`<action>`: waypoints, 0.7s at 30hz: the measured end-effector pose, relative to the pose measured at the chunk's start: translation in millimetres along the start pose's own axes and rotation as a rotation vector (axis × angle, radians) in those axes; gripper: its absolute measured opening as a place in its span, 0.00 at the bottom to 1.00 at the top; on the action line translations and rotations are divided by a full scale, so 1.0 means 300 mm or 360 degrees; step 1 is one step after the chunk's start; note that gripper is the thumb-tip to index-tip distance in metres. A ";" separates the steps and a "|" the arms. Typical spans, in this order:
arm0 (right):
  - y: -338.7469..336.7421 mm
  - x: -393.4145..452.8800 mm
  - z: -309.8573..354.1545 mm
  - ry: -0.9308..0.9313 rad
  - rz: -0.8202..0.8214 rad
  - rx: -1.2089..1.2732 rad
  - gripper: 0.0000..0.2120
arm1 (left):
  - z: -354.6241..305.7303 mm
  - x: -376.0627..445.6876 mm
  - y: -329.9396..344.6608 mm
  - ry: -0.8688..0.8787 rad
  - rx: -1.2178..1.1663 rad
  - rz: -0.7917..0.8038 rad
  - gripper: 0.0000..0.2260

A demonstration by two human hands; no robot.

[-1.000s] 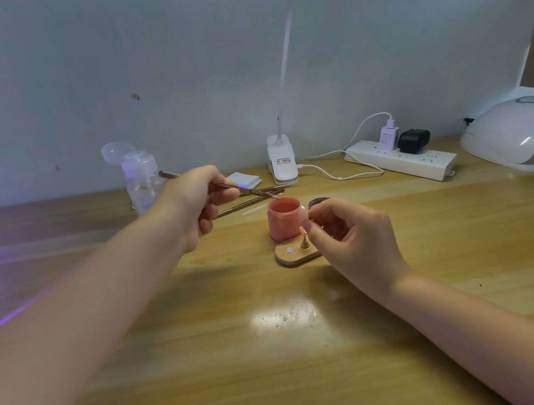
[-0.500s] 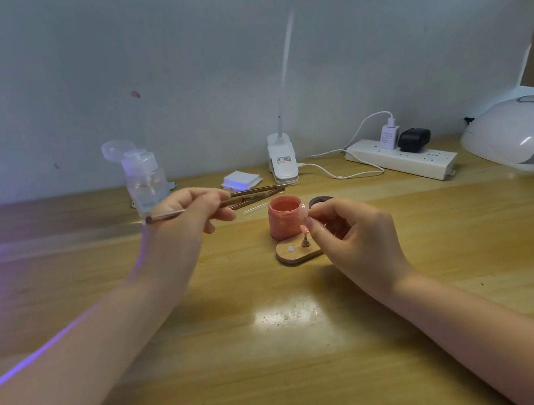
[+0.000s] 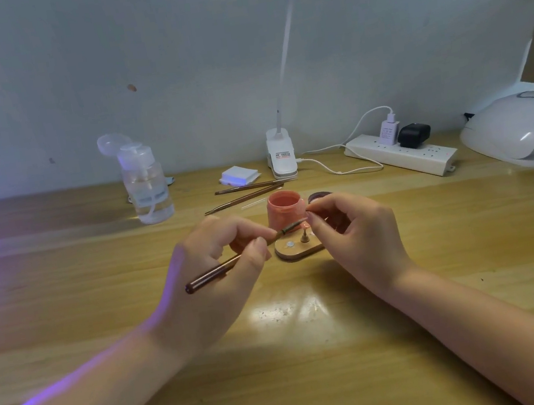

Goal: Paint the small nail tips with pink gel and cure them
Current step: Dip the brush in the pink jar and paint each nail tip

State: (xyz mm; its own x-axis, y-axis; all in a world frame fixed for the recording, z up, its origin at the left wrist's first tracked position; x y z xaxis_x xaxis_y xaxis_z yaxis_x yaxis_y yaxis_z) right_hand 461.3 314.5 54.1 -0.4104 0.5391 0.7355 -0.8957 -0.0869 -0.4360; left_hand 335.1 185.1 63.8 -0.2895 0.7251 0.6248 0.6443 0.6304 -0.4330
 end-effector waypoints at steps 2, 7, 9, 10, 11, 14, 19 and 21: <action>0.001 0.001 0.000 0.0005 0.0004 0.0009 0.04 | -0.008 -0.001 -0.012 0.0008 -0.0029 -0.0045 0.09; 0.003 -0.001 0.002 -0.0004 0.0006 0.0023 0.04 | -0.007 0.005 -0.003 -0.0028 -0.0014 -0.0055 0.07; 0.002 -0.001 0.001 0.0000 -0.0002 0.0027 0.04 | -0.010 0.000 0.006 0.0020 0.0050 -0.0020 0.06; 0.000 -0.001 0.000 0.0005 -0.0008 0.0035 0.04 | -0.015 -0.003 0.005 0.0044 0.0053 -0.0016 0.07; 0.000 -0.001 -0.001 0.0014 -0.0008 0.0047 0.04 | -0.020 -0.005 0.001 0.0059 0.0030 -0.0028 0.08; 0.004 -0.002 -0.006 0.0041 0.0013 0.0088 0.03 | -0.024 -0.003 -0.015 0.0051 -0.0050 -0.0097 0.09; 0.013 -0.003 -0.012 0.0072 0.0054 0.0107 0.03 | -0.008 0.002 0.004 -0.0031 -0.0050 -0.0069 0.11; 0.013 -0.004 -0.013 0.0085 0.0058 0.0118 0.03 | -0.018 -0.005 0.005 0.0029 -0.0044 -0.0048 0.11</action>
State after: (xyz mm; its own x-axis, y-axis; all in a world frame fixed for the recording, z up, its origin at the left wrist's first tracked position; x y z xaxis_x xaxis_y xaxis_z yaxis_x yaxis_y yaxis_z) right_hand 459.1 316.9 49.5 -0.4350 0.5781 0.6904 -0.8914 -0.1679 -0.4211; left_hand 340.3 183.5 65.7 -0.2963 0.7005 0.6493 0.6547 0.6439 -0.3959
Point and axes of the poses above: each hand's wrist, its own x-axis towards the middle knuckle, its own y-axis out of the palm, z = x × y, the point moved 10 cm from there along x, towards the middle knuckle
